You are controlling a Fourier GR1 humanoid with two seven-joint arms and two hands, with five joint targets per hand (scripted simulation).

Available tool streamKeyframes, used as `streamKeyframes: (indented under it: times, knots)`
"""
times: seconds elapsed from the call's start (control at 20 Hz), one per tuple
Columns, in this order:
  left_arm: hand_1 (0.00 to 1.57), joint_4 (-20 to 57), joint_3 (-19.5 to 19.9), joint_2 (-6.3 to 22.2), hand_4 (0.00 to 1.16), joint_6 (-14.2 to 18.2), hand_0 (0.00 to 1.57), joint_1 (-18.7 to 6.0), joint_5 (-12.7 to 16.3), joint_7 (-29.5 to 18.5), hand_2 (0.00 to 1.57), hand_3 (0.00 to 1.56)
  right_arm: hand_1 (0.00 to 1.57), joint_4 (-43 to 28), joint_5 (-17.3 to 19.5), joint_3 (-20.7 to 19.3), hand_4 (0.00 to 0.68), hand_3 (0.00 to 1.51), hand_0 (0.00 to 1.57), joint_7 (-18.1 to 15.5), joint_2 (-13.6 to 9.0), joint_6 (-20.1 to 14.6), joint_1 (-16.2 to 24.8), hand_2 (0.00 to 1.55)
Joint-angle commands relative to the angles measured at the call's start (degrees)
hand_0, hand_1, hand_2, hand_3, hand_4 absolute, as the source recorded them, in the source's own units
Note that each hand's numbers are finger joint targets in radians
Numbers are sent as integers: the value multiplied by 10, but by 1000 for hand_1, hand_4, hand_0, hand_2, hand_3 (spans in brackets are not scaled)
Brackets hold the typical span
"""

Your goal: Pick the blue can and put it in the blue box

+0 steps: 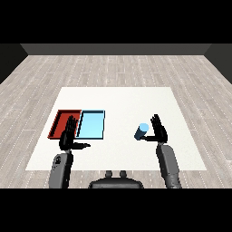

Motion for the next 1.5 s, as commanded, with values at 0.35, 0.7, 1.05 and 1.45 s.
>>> streamKeyframes:
  times: [0.35, 0.7, 1.05, 1.45]
  knots:
    - [0, -6, 25, 23, 0, -29, 0, 20, 30, -1, 0, 0, 0, 118, -3, 3, 0, 0, 0, -42, 21, -6, -58, 0]
    - [0, -15, 35, 28, 0, -16, 0, -24, 37, 38, 0, 0, 0, 199, -21, -18, 0, 0, 0, -38, 11, -12, -124, 0]
    - [0, 49, 19, 7, 0, -13, 0, -7, 2, -46, 0, 0, 0, 233, -11, -2, 0, 0, 0, -90, 32, -21, -112, 0]
    - [0, 28, 13, 2, 0, -1, 0, -25, 9, 3, 0, 0, 1509, 157, 15, 18, 591, 1430, 1509, -56, 48, -140, -87, 1482]
